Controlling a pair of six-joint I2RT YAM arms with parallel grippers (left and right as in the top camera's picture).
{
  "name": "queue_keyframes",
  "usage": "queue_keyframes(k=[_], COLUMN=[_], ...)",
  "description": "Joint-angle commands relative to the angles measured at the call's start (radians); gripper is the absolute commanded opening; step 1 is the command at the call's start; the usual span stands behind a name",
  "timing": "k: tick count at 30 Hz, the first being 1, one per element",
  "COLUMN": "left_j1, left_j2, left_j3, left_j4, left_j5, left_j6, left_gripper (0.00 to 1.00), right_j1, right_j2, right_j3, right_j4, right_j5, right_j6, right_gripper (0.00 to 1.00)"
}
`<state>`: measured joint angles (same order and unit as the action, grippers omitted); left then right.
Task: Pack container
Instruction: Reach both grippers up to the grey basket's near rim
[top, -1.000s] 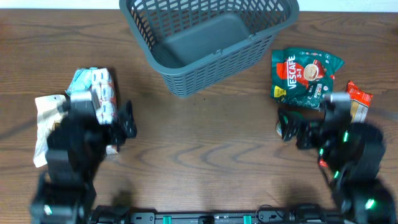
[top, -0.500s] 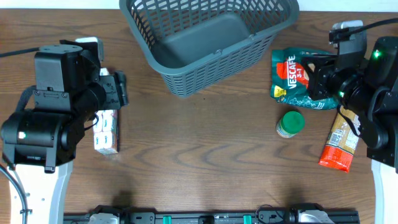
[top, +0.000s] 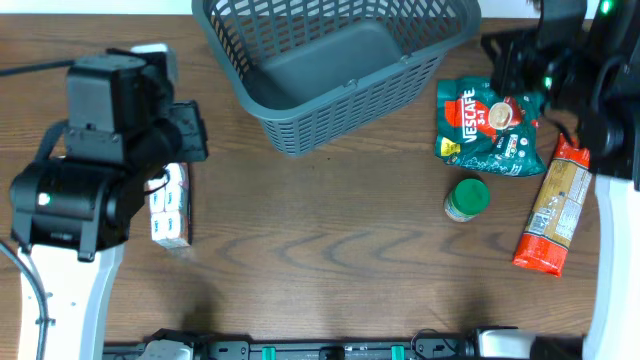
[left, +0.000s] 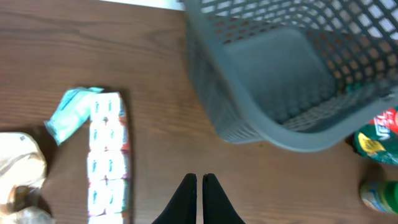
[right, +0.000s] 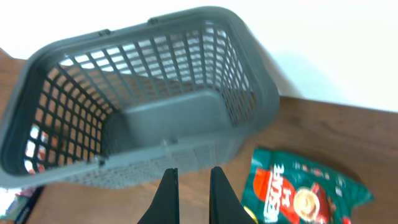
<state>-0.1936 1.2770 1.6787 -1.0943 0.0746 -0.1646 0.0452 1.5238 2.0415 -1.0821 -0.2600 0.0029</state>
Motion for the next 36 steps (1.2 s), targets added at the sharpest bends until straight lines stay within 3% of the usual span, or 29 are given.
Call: queue_keyframes(k=[1,17,23,36], left_j1=[-0.063,-0.376,-0.390,-0.390], left_j2=[0.064,0.208,0.228,0.372], left_j3=[0.081,0.160,0.160,0.160], left_j4=[-0.028,-0.095,-0.144,-0.154], left_j5=[0.002,0.002,0.004,0.003], left_j6=[-0.022,-0.036,-0.034,0.119], left_gripper=[0.06,0.06,0.06,0.06], right_j1=[0.005,0.037,0.037,0.035], right_j2=[0.096,0.354,0.375,0.387], right_j3=[0.103,0.164,0.164,0.163], right_j4=[-0.008,0.016,0.023,0.007], right_j5=[-0.049,-0.065,-0.065,-0.050], right_j6=[-0.002,-0.046,-0.053,-0.087], right_gripper=[0.01,0.01,0.01,0.01])
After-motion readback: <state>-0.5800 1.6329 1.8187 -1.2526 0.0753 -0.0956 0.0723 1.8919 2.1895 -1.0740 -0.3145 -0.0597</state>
